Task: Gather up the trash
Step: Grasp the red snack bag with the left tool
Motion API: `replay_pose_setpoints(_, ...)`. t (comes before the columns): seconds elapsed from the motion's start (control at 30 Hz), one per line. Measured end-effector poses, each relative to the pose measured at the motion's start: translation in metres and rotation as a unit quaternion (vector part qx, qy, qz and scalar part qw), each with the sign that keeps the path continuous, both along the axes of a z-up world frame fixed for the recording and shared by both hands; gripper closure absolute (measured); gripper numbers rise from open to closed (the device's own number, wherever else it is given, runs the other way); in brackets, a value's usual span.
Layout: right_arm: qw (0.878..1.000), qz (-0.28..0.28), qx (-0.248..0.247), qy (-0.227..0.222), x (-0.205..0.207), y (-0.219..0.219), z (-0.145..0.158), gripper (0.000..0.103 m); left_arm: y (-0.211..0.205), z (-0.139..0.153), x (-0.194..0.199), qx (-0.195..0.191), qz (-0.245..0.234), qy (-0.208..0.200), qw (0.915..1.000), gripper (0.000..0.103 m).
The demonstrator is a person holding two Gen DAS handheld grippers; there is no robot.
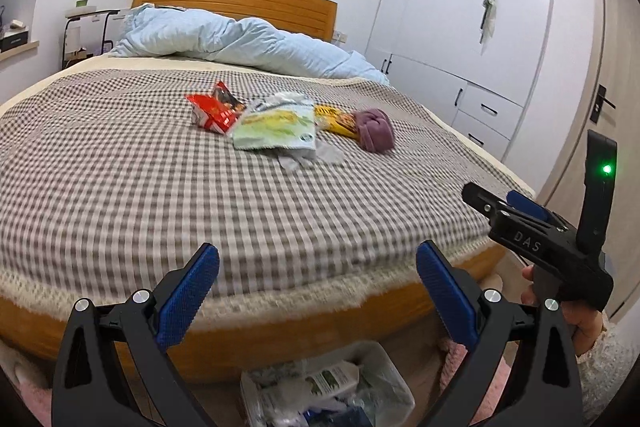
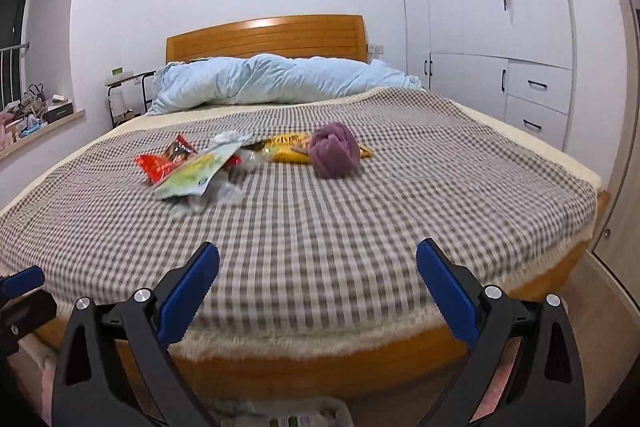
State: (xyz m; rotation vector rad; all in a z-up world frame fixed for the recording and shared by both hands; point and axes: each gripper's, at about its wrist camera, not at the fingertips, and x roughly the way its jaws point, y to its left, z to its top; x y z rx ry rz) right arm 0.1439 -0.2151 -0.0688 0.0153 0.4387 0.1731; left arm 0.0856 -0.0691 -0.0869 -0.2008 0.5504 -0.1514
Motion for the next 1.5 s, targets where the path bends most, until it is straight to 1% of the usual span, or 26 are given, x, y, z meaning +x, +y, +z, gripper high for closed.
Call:
replay_pose_setpoints(0.27, 1.000, 0.004, 0.001, -0.020, 0.046, 0.012, 0.013, 0.008, 0.027, 0.016, 0.058, 0.006, 0.011, -0.010, 0.9999, 0.008)
replay_pose_setpoints(0.4, 0.999, 0.014, 0.005, -0.033, 0.070, 0.025, 0.024, 0.008, 0.040, 0.023, 0.095, 0.012, 0.015, -0.012, 0.9997, 0.008)
replay_pose_setpoints(0.57, 0.998, 0.021, 0.002, -0.055, 0.098, 0.046, 0.030, 0.008, 0.060, 0.030, 0.150, 0.028, 0.041, -0.006, 0.9987, 0.008)
replay_pose_setpoints(0.67, 0.998, 0.018, 0.000, -0.055, 0.117, 0.059, 0.028, 0.008, 0.076, 0.030, 0.184, 0.017, 0.057, 0.004, 0.9982, 0.008)
replay_pose_setpoints(0.73, 0.999, 0.016, 0.012, -0.047, 0.128, 0.064, 0.027, 0.008, 0.087, 0.028, 0.206, 0.008, 0.074, 0.012, 0.9971, 0.008)
replay_pose_setpoints(0.77, 0.999, 0.016, 0.025, -0.044, 0.135, 0.067, 0.028, 0.008, 0.090, 0.026, 0.216, 0.010, 0.079, 0.020, 0.9967, 0.008)
replay_pose_setpoints(0.83, 0.998, 0.010, 0.034, -0.045, 0.145, 0.072, 0.028, 0.008, 0.096, 0.018, 0.236, 0.011, 0.089, 0.035, 0.9954, 0.008)
replay_pose_setpoints(0.9, 0.998, -0.008, 0.029, -0.052, 0.155, 0.081, 0.022, 0.008, 0.101, 0.009, 0.252, 0.013, 0.099, 0.049, 0.9938, 0.008)
replay_pose_setpoints(0.97, 0.998, -0.036, 0.011, -0.048, 0.164, 0.089, 0.013, 0.008, 0.110, -0.008, 0.270, 0.007, 0.117, 0.068, 0.9908, 0.008)
replay_pose_setpoints(1.0, 0.998, -0.047, 0.000, -0.041, 0.168, 0.092, 0.009, 0.008, 0.113, -0.013, 0.275, 0.000, 0.124, 0.076, 0.9894, 0.008)
replay_pose_setpoints(1.03, 0.998, -0.050, -0.004, -0.037, 0.170, 0.094, 0.007, 0.008, 0.119, -0.022, 0.280, -0.016, 0.127, 0.089, 0.9878, 0.008)
replay_pose_setpoints(1.1, 0.998, -0.053, 0.002, -0.040, 0.171, 0.095, 0.006, 0.008, 0.129, -0.033, 0.288, -0.047, 0.131, 0.112, 0.9838, 0.008)
replay_pose_setpoints(1.13, 0.998, -0.054, 0.005, -0.041, 0.171, 0.094, 0.005, 0.008, 0.131, -0.036, 0.289, -0.053, 0.133, 0.115, 0.9830, 0.010)
replay_pose_setpoints(1.17, 0.998, -0.056, 0.001, -0.043, 0.171, 0.095, 0.004, 0.008, 0.131, -0.037, 0.289, -0.052, 0.134, 0.115, 0.9828, 0.016)
replay_pose_setpoints(1.2, 0.997, -0.056, -0.005, -0.044, 0.170, 0.098, 0.002, 0.008, 0.129, -0.037, 0.289, -0.047, 0.134, 0.116, 0.9832, 0.021)
replay_pose_setpoints(1.23, 0.997, -0.055, -0.010, -0.045, 0.170, 0.100, 0.001, 0.008, 0.126, -0.036, 0.289, -0.042, 0.123, 0.115, 0.9848, 0.044)
replay_pose_setpoints(1.27, 0.997, -0.056, -0.016, -0.049, 0.168, 0.102, 0.002, 0.008, 0.124, -0.036, 0.291, -0.037, 0.121, 0.116, 0.9851, 0.063)
replay_pose_setpoints(1.3, 0.997, -0.056, -0.020, -0.055, 0.166, 0.103, 0.002, 0.008, 0.123, -0.036, 0.291, -0.033, 0.121, 0.116, 0.9853, 0.065)
replay_pose_setpoints(1.37, 0.996, -0.058, -0.024, -0.064, 0.165, 0.104, 0.002, 0.008, 0.125, -0.034, 0.287, -0.052, 0.109, 0.101, 0.9875, 0.072)
replay_pose_setpoints(1.47, 0.995, -0.059, -0.034, -0.071, 0.163, 0.108, 0.002, 0.008, 0.131, -0.028, 0.274, -0.074, 0.117, 0.063, 0.9884, 0.082)
replay_pose_setpoints(1.5, 0.995, -0.059, -0.038, -0.072, 0.163, 0.109, 0.002, 0.008, 0.133, -0.026, 0.268, -0.080, 0.121, 0.049, 0.9882, 0.083)
